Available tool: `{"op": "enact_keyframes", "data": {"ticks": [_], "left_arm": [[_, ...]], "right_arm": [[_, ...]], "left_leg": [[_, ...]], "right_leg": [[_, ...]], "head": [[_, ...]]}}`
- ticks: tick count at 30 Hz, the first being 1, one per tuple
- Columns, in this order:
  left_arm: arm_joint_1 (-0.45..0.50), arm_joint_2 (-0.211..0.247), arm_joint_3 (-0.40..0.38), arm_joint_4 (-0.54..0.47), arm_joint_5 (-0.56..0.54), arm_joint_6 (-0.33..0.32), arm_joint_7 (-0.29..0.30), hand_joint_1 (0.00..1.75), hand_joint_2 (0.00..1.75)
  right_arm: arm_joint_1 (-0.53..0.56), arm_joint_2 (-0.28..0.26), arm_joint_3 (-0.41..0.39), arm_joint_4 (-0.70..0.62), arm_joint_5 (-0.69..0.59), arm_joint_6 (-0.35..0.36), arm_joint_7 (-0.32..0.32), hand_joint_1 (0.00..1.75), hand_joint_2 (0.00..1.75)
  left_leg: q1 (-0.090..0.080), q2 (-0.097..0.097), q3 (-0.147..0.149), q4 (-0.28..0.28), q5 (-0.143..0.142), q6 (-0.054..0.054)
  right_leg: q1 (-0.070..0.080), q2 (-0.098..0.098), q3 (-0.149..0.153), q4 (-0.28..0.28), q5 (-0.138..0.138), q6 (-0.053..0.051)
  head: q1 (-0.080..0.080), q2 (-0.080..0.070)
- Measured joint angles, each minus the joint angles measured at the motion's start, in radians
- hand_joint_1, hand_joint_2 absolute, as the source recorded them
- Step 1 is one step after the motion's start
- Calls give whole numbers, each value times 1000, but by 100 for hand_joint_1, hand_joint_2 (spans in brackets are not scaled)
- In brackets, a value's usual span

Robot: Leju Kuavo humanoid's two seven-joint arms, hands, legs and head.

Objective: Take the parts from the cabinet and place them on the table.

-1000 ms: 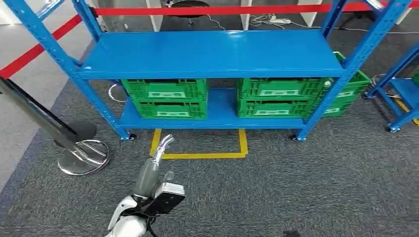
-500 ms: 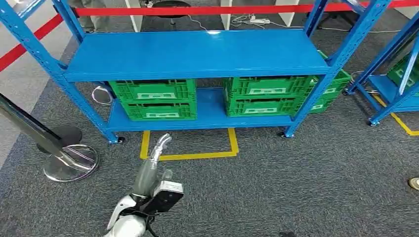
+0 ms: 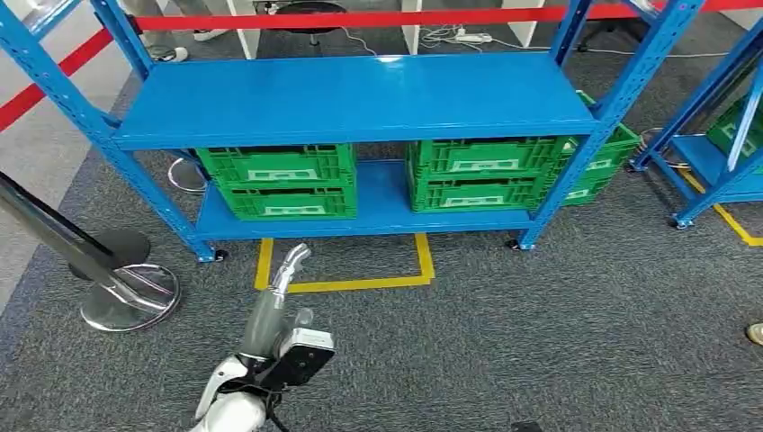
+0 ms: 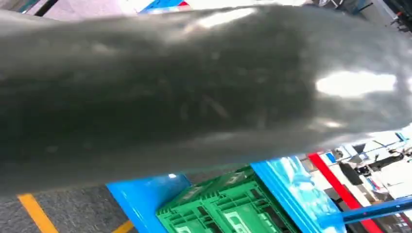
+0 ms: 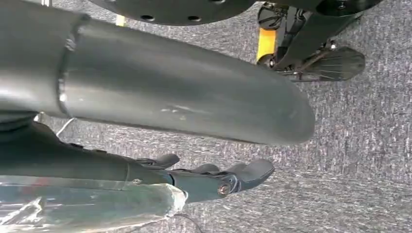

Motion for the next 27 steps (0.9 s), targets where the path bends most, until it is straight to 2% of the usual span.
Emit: {"op": "enact_keyframes", "data": {"ticks": [5,7,8,9,10,12,13,14,15,17,18,19,20,21,23,24,25,27], "left_arm": [[-1,0,0,2,1,-1,0,0,0],[-2,0,0,2,3,-8,-3,0,0],[-2,-2,0,2,3,-10,-3,0,0],[-2,-3,1,2,4,-10,-3,0,0],[-2,-4,1,2,4,-11,-4,0,0],[1,-3,1,4,4,-12,-4,0,0],[2,-3,1,5,5,-12,-4,0,0],[3,-3,1,5,5,-12,-4,0,0],[3,-3,1,5,5,-12,-4,0,0],[2,-3,1,5,5,-12,-4,0,0],[2,-3,1,5,5,-12,-4,0,0],[0,-3,2,5,5,-11,-4,0,0],[0,-4,2,5,5,-11,-5,0,0],[3,-3,1,6,5,-11,-4,0,0],[2,-3,2,6,5,-10,-5,0,0],[0,-3,2,6,5,-9,-5,0,0],[-1,-4,2,6,5,-8,-5,0,0],[2,-3,2,6,8,-8,-5,0,0]], "right_arm": [[0,3,0,0,3,0,0,0,0],[2,5,0,0,4,1,0,0,0],[2,4,0,0,5,2,1,0,0],[0,4,0,0,5,2,1,0,0],[-4,4,0,0,6,2,1,0,0],[-7,5,1,0,8,3,1,0,0],[-7,5,2,0,9,3,1,0,0],[-5,5,2,0,11,3,2,0,0],[-2,5,2,0,11,3,2,0,0],[-1,5,2,0,11,3,2,0,0],[-4,7,2,0,12,3,2,0,0],[-5,9,2,0,12,3,2,0,0],[-6,9,2,0,12,3,2,0,0],[-5,9,2,0,13,3,2,0,0],[0,9,1,0,13,3,6,0,0],[1,9,1,0,14,2,7,0,0],[-1,9,1,0,14,2,7,0,0],[-3,9,2,0,14,2,7,0,0]], "left_leg": [[-8,0,1,0,1,14],[-8,6,10,-19,1,28],[-1,13,22,-25,5,30],[-1,21,28,-24,4,35],[-2,27,30,-24,3,36],[-3,44,29,-23,1,35],[-2,49,30,-22,-2,32],[0,52,32,-22,-5,28],[3,52,35,-21,-9,22],[13,55,49,-17,-22,4],[13,57,52,-17,-27,-6],[10,58,48,-9,-33,-14],[9,59,45,-10,-37,-21],[10,58,52,-8,-37,-26],[16,58,53,-5,-40,-34],[17,58,34,33,-40,-34],[16,58,-4,99,-57,-37],[14,58,-95,247,-127,-36]], "right_leg": [[-9,3,0,-5,2,12],[-6,1,-7,22,25,24],[-7,-14,-24,34,13,22],[2,-58,-30,59,-7,23],[1,-80,-54,111,-41,25],[-4,-100,-130,255,-113,36],[-8,-104,-151,295,-126,41],[-12,-105,-149,288,-115,45],[-17,-107,-128,244,-85,50],[-28,-113,-33,63,11,62],[-23,-111,-19,35,-13,68],[-17,-113,-20,18,-48,42],[-15,-113,-11,27,-32,22],[-13,-112,-13,30,-27,10],[-13,-111,-3,32,-23,-3],[-11,-110,1,31,-24,-6],[-9,-110,3,31,-27,-10],[0,-107,7,31,-34,-21]], "head": [[0,0],[-1,0],[-1,0],[6,0],[13,0],[11,0],[11,0],[11,0],[11,0],[12,0],[14,0],[19,0],[14,0],[10,0],[9,0],[4,0],[2,0],[0,0]]}}
